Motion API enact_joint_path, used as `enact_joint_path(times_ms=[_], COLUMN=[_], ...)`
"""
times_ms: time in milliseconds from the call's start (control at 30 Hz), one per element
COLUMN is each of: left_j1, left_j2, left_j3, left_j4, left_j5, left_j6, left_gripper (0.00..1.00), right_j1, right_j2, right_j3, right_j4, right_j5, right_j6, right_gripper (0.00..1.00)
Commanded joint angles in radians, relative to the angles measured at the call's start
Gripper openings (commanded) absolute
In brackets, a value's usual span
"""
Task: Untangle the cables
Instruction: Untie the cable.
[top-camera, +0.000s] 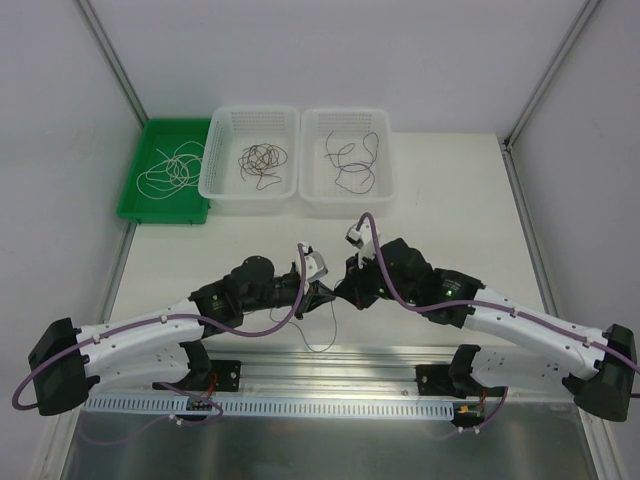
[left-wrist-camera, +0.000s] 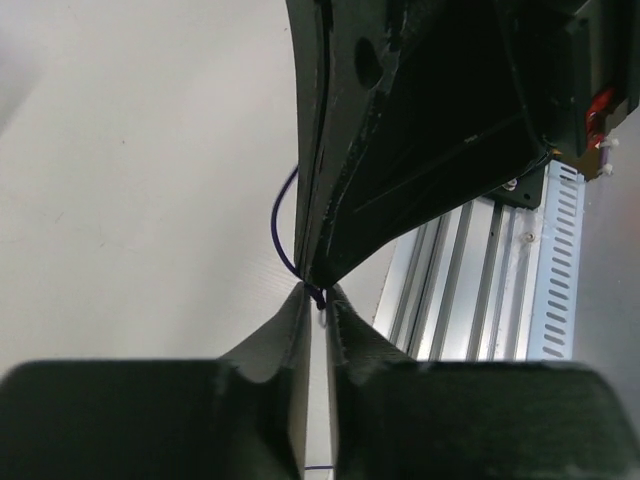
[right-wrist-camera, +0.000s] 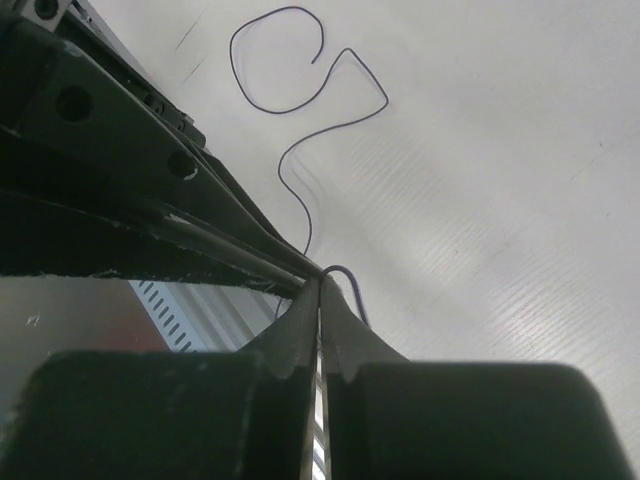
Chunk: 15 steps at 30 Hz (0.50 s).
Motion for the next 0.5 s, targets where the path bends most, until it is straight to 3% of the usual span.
enact_joint_path(times_ms=[0, 167, 467], left_j1=[-0.007, -0.007, -0.007], left_j2=[-0.004, -0.025, -0.179], left_j3=[0.028, 0.007, -0.119], left_j4=[0.068, 0.077, 0.183], left_j5=[0.030, 0.013, -0.174], left_j6=[0.005, -0.007, -0.133], left_gripper=[0.00, 0.00, 0.00], right_j1=[0.002, 0.000, -0.019], right_j2=[-0.025, -0.049, -0.135], right_j3=[0.034, 0.015, -0.075], right_j4=[0.055, 0.044, 0.070], right_j5=[-0.015, 0.033, 0.160], right_j6=[0.022, 0.021, 0.073], right_gripper=[0.01, 0.01, 0.01])
